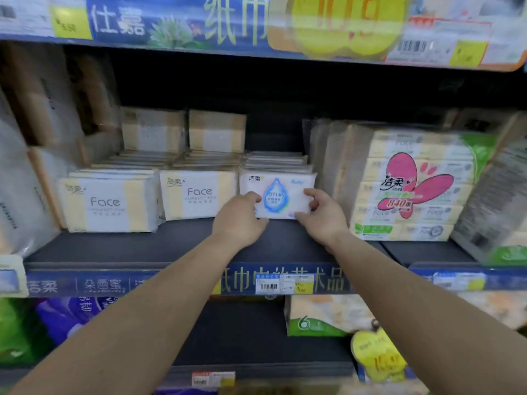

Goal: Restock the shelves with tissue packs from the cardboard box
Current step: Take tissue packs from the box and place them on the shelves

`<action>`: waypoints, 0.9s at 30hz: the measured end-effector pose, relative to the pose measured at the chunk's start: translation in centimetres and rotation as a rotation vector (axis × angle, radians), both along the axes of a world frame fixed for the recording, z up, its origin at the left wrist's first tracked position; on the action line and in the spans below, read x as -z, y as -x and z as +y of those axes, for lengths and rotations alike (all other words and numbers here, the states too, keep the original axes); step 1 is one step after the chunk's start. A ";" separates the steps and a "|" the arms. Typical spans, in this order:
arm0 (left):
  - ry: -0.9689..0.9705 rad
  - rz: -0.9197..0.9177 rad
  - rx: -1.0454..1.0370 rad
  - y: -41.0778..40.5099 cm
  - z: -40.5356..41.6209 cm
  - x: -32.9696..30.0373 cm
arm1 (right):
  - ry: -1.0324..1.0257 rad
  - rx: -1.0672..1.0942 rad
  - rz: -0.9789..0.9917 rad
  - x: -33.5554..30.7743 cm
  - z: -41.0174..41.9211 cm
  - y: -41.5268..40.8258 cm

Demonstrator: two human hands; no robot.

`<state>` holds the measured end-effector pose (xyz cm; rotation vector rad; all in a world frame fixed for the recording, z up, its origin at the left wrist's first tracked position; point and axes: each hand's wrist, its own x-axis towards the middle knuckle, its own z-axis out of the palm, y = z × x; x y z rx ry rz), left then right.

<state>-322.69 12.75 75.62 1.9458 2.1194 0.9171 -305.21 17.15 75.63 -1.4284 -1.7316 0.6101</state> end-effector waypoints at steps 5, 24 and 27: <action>0.140 0.189 0.004 -0.5 -0.8 -0.1 | -0.050 -0.034 -0.314 -0.3 -3.3 -1.1; 0.070 0.433 0.501 -41.5 -16.9 0.2 | 0.051 0.472 -0.645 1.0 -27.6 -40.2; 0.042 0.390 0.649 -50.6 -19.3 0.7 | 0.096 0.622 -0.622 1.4 -31.5 -48.1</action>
